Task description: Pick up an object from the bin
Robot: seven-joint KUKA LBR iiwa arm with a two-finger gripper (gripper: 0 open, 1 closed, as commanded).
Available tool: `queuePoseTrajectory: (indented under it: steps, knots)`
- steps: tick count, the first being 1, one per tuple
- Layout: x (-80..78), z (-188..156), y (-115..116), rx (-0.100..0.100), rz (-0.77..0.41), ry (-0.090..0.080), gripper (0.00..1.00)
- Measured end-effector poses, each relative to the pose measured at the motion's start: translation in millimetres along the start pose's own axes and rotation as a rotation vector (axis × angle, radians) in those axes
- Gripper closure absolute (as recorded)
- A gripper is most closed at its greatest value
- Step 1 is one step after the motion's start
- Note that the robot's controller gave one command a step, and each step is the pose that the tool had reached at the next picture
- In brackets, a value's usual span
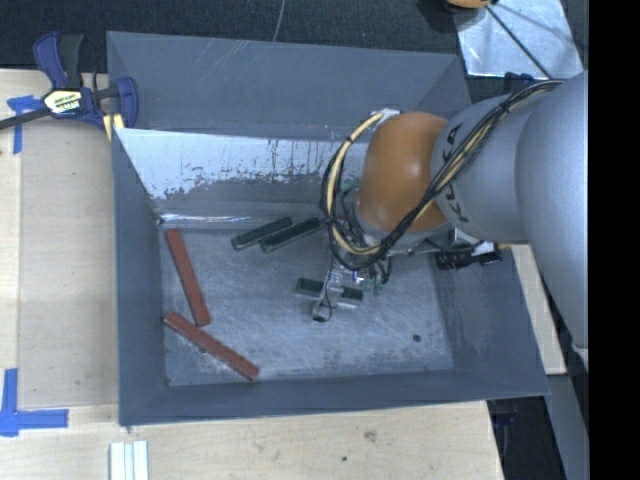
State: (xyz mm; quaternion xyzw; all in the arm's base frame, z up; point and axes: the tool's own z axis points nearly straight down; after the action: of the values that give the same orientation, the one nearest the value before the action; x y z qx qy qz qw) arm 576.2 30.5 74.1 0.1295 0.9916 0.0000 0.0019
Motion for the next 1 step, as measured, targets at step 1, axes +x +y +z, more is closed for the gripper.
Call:
queuePoseTrajectory:
  steps: [1]
  knots:
    - [16.2, 2.6, -4.3, -0.001, 0.145, 0.000, 1.00]
